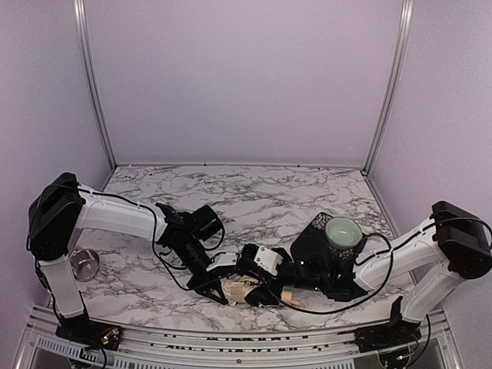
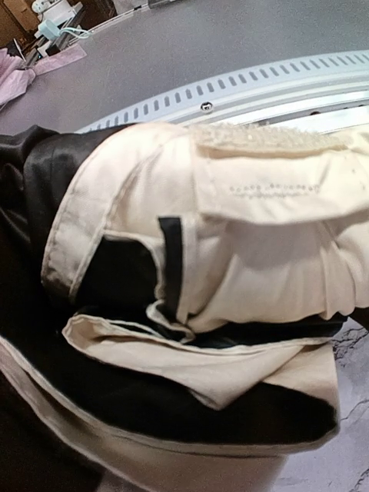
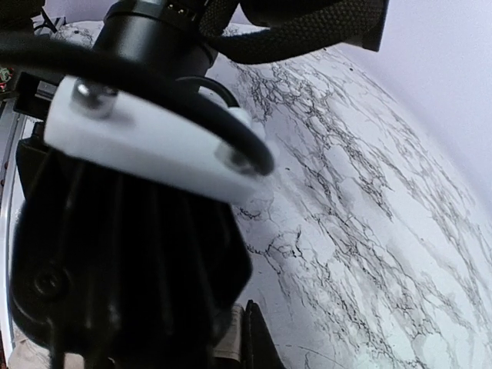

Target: Put away the umbrella

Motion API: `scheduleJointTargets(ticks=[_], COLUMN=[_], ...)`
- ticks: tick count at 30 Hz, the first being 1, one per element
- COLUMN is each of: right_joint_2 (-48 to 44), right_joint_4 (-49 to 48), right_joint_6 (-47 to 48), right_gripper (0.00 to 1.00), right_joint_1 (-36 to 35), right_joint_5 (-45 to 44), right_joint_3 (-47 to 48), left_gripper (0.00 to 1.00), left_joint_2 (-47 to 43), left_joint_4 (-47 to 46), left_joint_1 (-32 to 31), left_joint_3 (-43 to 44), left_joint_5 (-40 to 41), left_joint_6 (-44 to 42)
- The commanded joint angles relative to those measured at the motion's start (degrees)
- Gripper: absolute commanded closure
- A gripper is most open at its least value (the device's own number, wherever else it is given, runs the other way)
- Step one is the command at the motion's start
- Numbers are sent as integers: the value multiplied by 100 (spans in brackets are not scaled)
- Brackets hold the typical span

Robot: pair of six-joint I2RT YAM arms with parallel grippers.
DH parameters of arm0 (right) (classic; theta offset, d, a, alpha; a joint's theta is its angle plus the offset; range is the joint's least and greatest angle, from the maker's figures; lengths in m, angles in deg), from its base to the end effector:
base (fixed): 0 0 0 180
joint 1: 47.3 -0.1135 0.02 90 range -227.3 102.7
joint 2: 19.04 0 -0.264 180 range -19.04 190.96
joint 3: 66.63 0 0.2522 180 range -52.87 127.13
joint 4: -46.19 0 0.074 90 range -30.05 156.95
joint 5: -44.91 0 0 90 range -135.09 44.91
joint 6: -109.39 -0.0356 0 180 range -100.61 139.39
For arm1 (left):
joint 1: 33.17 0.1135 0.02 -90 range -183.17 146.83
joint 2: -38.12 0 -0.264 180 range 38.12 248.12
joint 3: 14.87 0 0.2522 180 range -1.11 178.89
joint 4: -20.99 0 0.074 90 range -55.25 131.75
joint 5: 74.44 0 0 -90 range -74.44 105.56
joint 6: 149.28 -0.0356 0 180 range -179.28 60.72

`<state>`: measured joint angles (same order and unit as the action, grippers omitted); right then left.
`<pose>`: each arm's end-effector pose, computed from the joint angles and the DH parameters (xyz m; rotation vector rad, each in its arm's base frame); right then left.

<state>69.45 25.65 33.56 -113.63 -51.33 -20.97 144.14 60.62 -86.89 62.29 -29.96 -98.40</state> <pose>0.1237 0.2725 0.1645 -1.2293 1.5647 0.4891 0.1866 -0.2972 0.1535 2.0603 1.6698 -1.1639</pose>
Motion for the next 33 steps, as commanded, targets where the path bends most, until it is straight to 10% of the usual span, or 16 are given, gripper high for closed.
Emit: scheduleJointTargets(ticks=[1,15,33], right_joint_2=[-309,-207,-68], right_joint_4=[-2094,-3504,-1794], right_joint_6=[-916,-245,1271], right_gripper=[100,100,100], right_joint_1=[406,-342,-1530], right_joint_5=[-33,1451,1598], right_joint_3=[882,621,1033], left_gripper=[100,100,100], left_joint_2=[176,503,1125], left_joint_4=[256,130,-447], left_joint_1=[-517,-270,437], left_joint_3=[-21,181,413], left_joint_5=[85,-357,-40], left_joint_6=[238,641,1639])
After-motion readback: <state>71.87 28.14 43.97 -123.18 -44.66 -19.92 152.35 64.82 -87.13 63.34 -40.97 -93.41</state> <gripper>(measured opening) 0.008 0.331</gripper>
